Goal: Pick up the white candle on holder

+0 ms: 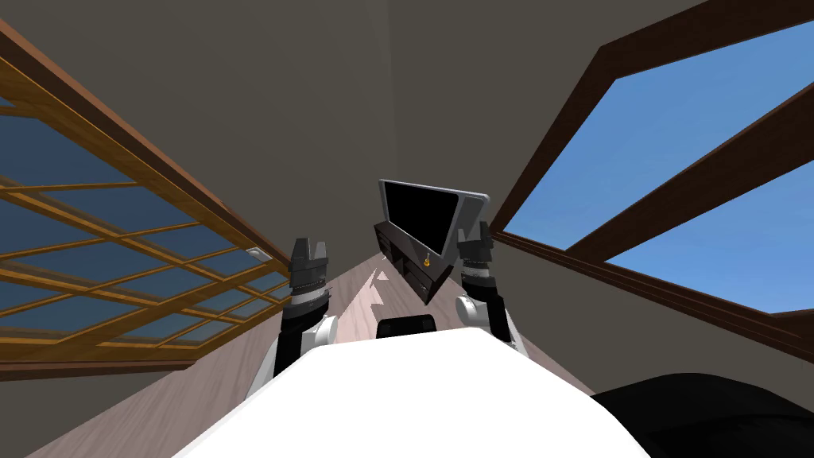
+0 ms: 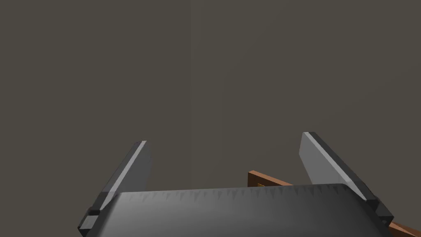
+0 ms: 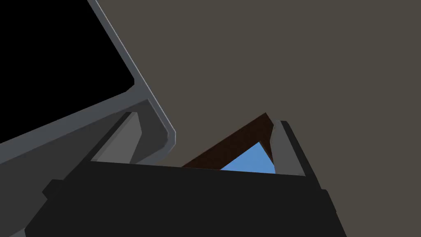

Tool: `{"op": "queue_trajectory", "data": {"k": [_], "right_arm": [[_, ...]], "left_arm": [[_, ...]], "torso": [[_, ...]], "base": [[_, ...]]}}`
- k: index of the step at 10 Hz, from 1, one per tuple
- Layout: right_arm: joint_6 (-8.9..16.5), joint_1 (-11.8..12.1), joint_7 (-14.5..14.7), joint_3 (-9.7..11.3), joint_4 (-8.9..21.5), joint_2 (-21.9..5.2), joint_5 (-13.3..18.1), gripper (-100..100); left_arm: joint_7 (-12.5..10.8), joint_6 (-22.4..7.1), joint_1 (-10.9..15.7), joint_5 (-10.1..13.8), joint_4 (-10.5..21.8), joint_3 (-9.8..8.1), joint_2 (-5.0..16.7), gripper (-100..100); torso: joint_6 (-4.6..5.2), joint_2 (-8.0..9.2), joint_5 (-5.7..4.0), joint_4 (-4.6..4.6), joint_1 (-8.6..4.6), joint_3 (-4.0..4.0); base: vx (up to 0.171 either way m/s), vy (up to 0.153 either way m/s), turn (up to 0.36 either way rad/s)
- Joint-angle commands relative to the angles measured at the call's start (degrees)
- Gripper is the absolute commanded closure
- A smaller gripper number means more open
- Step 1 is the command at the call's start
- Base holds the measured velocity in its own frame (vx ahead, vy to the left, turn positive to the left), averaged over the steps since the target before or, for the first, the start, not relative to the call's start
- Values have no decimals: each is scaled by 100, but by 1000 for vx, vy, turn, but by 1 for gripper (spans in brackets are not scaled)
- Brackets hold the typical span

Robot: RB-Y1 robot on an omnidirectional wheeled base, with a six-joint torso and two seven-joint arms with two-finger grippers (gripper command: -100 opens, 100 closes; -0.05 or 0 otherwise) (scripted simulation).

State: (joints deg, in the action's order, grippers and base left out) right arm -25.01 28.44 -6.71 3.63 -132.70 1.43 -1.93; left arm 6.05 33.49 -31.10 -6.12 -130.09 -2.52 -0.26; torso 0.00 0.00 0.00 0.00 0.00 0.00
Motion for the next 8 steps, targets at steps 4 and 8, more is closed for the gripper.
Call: {"op": "queue_trajectory", "data": {"k": [4,8], "right_arm": [[-50,-121,-5,139,449,-596,379,-100],[-121,-265,-19,321,1034,-1107,838,-100]], "left_arm": [[0,0,0,0,0,0,0,0],[0,0,0,0,0,1,-1,0]], "torso": [[-1,-9,1,-2,4,-5],[0,-13,5,-3,26,-8]], "base": [[18,14,-1],[24,55,-12]]}}
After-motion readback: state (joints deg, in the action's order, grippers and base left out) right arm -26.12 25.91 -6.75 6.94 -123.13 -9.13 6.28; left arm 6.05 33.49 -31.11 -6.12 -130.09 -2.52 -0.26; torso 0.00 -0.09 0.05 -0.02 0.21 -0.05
